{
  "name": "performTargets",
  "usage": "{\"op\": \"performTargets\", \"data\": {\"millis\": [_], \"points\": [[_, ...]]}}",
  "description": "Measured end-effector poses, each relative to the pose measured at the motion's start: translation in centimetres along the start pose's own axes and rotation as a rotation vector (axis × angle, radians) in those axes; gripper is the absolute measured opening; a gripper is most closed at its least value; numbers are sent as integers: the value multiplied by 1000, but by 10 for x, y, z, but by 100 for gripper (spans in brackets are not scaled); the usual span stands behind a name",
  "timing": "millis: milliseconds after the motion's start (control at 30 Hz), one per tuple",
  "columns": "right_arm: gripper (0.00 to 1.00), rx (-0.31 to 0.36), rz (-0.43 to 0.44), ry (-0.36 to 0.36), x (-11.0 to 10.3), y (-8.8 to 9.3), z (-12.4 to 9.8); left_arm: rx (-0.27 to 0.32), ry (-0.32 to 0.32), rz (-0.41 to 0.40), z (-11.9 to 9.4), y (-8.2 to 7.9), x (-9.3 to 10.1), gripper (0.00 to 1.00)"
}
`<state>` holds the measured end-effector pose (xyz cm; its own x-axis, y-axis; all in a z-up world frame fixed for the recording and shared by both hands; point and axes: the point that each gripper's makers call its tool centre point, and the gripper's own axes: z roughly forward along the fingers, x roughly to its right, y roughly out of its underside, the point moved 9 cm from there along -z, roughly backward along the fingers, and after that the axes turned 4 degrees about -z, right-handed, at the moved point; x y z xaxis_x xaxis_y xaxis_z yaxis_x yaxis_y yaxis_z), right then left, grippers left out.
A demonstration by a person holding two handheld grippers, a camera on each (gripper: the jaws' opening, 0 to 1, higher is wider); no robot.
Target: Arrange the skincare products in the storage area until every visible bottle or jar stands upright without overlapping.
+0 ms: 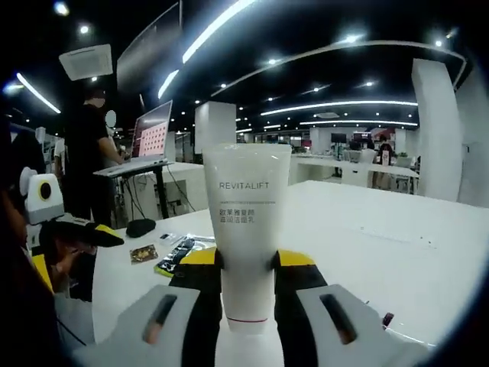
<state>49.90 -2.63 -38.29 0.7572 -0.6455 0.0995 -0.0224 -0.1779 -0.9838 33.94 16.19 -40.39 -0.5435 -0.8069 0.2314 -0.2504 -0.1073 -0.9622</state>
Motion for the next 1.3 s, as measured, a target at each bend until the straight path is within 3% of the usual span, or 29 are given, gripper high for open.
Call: {"op": "performTargets", "data": {"millis": [300, 433, 467, 567, 1000, 1200, 1300], "points": [[24, 25, -35, 129, -10, 13, 0, -14, -4, 17, 0, 2, 0, 84], [25, 9, -23, 132, -15, 20, 2, -20, -7, 31, 0, 3, 0, 84], [25, 33, -28, 147, -15, 19, 2, -21, -8, 30, -1, 3, 0, 84], [26, 37, -3, 140, -17, 20, 2, -21, -13, 27, -1, 4, -1, 84], [30, 68, -68, 183, -21, 21, 3, -43, -5, 27, 3, 8, -1, 83], [43, 99, -32, 143, -20, 17, -1, -56, 14, 42, 10, 7, 2, 80], [44, 110, -26, 131, -20, 15, -7, -55, 21, 45, 15, 5, 2, 80]]}}
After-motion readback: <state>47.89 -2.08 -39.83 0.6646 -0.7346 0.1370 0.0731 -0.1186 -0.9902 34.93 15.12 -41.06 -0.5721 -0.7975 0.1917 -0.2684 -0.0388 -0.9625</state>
